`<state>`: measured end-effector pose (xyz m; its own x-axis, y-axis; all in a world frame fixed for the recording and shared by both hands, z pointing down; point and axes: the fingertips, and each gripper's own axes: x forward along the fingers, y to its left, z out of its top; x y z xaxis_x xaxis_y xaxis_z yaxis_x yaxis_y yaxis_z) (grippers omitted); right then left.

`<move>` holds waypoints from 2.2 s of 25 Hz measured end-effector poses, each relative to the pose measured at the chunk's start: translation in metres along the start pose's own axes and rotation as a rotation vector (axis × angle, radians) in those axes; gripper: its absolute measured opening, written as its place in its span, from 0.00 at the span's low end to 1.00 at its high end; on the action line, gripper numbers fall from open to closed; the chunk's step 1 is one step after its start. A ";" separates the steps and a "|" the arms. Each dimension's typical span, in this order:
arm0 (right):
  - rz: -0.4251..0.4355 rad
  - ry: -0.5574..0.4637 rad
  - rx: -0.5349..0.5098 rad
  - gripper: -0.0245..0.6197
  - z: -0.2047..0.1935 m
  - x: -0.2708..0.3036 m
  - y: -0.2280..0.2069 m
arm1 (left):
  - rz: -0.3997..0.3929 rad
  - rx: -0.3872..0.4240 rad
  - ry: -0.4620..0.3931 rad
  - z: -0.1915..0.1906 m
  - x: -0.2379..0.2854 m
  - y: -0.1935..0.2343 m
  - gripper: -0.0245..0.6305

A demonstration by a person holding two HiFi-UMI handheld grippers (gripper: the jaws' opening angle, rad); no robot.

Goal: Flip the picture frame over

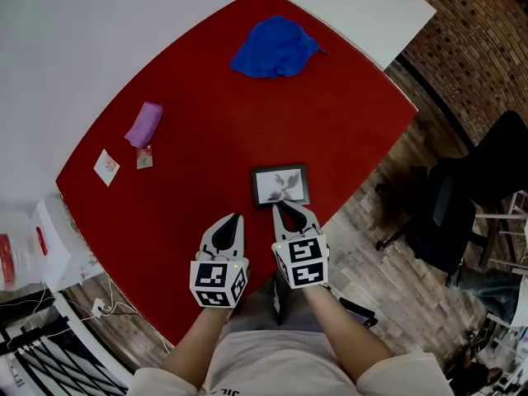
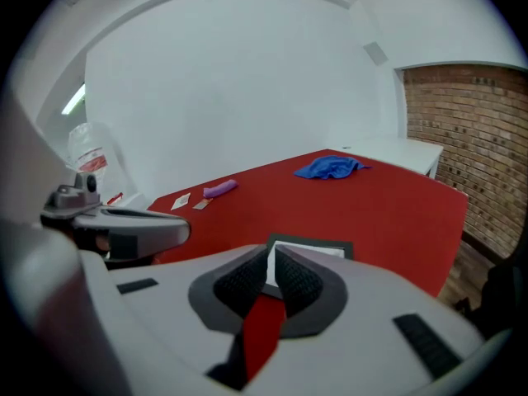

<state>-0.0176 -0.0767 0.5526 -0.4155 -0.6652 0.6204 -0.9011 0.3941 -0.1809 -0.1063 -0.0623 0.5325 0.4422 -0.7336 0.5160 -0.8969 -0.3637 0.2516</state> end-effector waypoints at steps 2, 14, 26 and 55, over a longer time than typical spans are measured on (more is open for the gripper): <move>-0.003 0.014 -0.008 0.05 -0.001 0.013 0.002 | 0.024 0.009 0.017 -0.006 0.005 0.009 0.04; -0.020 0.129 0.014 0.26 -0.021 0.079 0.018 | 0.083 -0.013 0.057 -0.027 0.017 0.056 0.05; -0.147 0.217 -0.069 0.27 -0.032 0.108 0.020 | 0.107 -0.060 0.065 -0.036 0.009 0.085 0.05; 0.133 0.057 0.400 0.14 0.026 0.077 0.060 | 0.098 -0.072 0.064 -0.039 0.004 0.088 0.05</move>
<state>-0.1072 -0.1208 0.5695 -0.5342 -0.5846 0.6106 -0.8218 0.1900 -0.5371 -0.1842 -0.0745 0.5887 0.3534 -0.7247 0.5916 -0.9347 -0.2481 0.2545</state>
